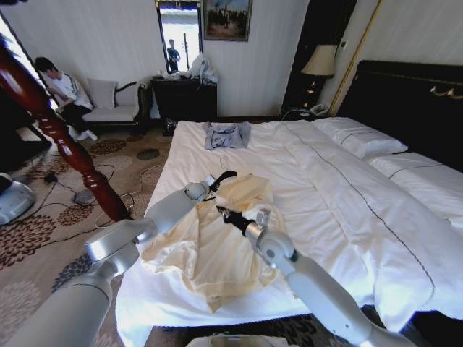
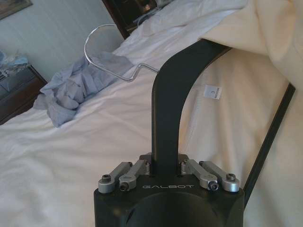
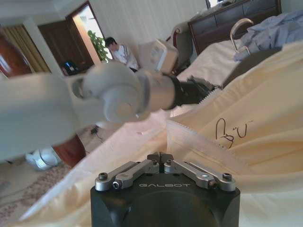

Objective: Pick up the clothes from the bed and hang them on the clothes hanger.

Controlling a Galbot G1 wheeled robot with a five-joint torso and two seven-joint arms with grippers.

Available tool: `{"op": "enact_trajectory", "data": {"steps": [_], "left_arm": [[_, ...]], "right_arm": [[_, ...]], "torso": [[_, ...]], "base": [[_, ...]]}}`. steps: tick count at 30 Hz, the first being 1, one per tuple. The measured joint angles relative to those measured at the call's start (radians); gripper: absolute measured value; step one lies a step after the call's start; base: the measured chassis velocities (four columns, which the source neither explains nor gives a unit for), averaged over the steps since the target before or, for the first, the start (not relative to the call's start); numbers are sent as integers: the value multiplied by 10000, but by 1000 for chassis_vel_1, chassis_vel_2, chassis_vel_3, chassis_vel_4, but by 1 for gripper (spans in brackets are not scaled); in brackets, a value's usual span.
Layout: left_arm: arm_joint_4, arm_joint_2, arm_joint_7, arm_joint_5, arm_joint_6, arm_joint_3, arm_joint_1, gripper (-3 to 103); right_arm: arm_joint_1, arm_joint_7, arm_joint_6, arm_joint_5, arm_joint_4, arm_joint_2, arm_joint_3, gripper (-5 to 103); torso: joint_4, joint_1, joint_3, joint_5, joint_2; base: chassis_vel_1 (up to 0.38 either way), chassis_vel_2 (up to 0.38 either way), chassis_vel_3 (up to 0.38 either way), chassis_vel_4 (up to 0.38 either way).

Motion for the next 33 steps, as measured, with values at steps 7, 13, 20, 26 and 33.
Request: {"op": "enact_trajectory", "data": {"steps": [7,13,20,26,33], "left_arm": [[-552,364,-153,-163,-16,-51,243,23],[-764,571,-209,-165,-6,-216,471,23],[-1677,1267,-213,-244,2,-248,700,23],[-2189,1620,-184,-89,-157,-246,836,23],[-2333,1715,-102,534,-432,-283,977,23]], "right_arm": [[-98,39,184,-969,7,33,256,17],[-273,57,195,-1321,662,-490,1128,38],[-403,17,194,-1189,632,-1019,2572,66],[98,-359,705,-2147,-446,-1553,2845,88],[741,-911,1138,-3371,-1301,-1956,2323,100]], "torso": [[1,1,0,1,0],[-1,1,0,1,0],[0,0,0,2,0],[-1,1,2,3,0],[4,0,1,1,0]], "base": [[0,0,0,0],[0,0,0,0],[0,0,0,0],[0,0,0,0],[0,0,0,0]]}}
